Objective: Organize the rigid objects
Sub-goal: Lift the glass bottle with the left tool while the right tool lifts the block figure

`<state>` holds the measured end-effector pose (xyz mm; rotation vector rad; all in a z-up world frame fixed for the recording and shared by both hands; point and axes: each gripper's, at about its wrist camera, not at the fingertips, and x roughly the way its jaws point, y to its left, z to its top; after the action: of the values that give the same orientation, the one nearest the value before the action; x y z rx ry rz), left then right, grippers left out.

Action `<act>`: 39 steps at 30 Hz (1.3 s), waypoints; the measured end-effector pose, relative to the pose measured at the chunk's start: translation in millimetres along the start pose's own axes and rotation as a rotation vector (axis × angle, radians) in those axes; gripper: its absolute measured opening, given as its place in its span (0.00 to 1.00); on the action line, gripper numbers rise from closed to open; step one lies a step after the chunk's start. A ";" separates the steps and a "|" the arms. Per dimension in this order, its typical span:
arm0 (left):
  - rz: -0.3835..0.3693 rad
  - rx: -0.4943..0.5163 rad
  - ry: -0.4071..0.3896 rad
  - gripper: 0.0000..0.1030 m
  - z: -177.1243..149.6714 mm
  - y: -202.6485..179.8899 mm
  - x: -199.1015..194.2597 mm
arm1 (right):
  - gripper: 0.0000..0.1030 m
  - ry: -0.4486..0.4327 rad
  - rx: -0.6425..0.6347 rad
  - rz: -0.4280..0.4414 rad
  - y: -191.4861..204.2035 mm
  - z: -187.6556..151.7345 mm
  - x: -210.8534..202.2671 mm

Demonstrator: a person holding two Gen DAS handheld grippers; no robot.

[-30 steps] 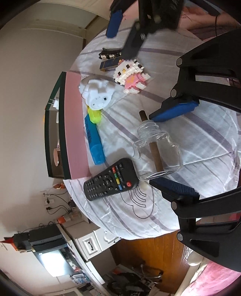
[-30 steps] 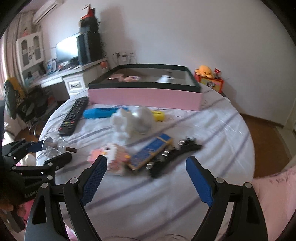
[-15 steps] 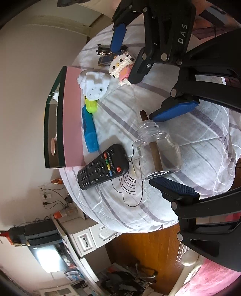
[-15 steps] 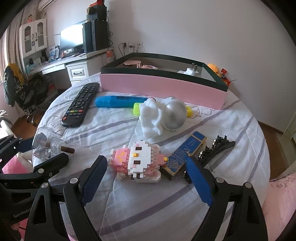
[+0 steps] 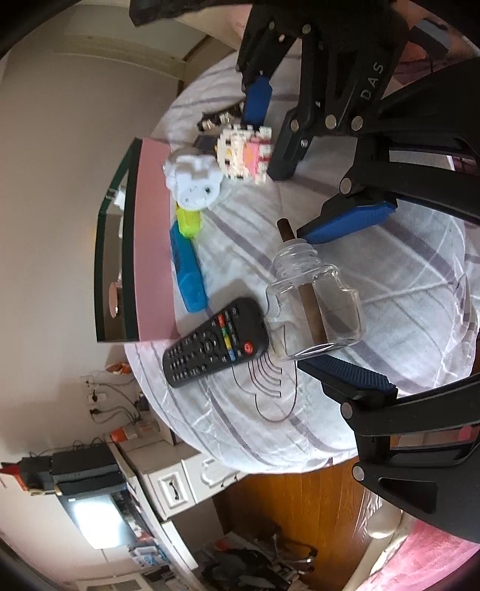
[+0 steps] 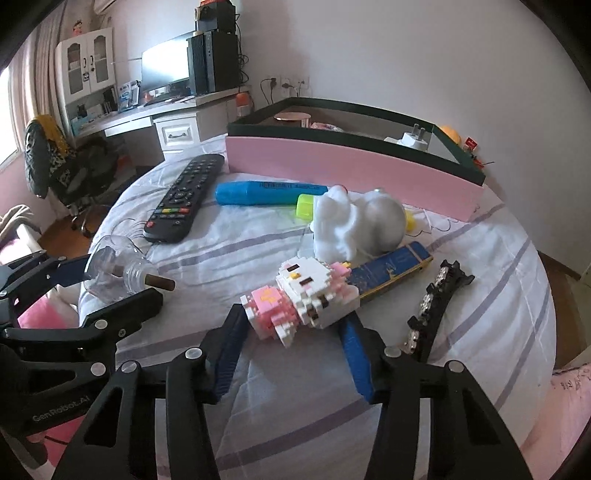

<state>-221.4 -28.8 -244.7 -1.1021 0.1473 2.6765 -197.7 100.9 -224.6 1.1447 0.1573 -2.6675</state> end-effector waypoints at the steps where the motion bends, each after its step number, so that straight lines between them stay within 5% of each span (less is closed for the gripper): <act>1: -0.005 0.003 0.005 0.61 0.1 -1.0 0.4 | 0.51 0.008 0.010 0.014 -1.6 0.2 0.9; 9: 0.020 -0.001 0.016 0.61 0.0 -0.1 2.8 | 0.59 0.011 -0.003 0.011 1.6 7.5 11.2; 15: 0.020 -0.004 0.010 0.61 4.0 2.1 3.7 | 0.54 0.010 0.003 0.033 -0.3 9.6 12.4; 39: -0.011 0.042 -0.147 0.60 47.7 -29.8 -54.4 | 0.54 -0.161 0.046 0.009 -36.4 35.2 -62.9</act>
<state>-208.7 -1.2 -172.6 -0.8875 0.1700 2.7190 -189.7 140.2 -154.6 0.9350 0.0623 -2.7539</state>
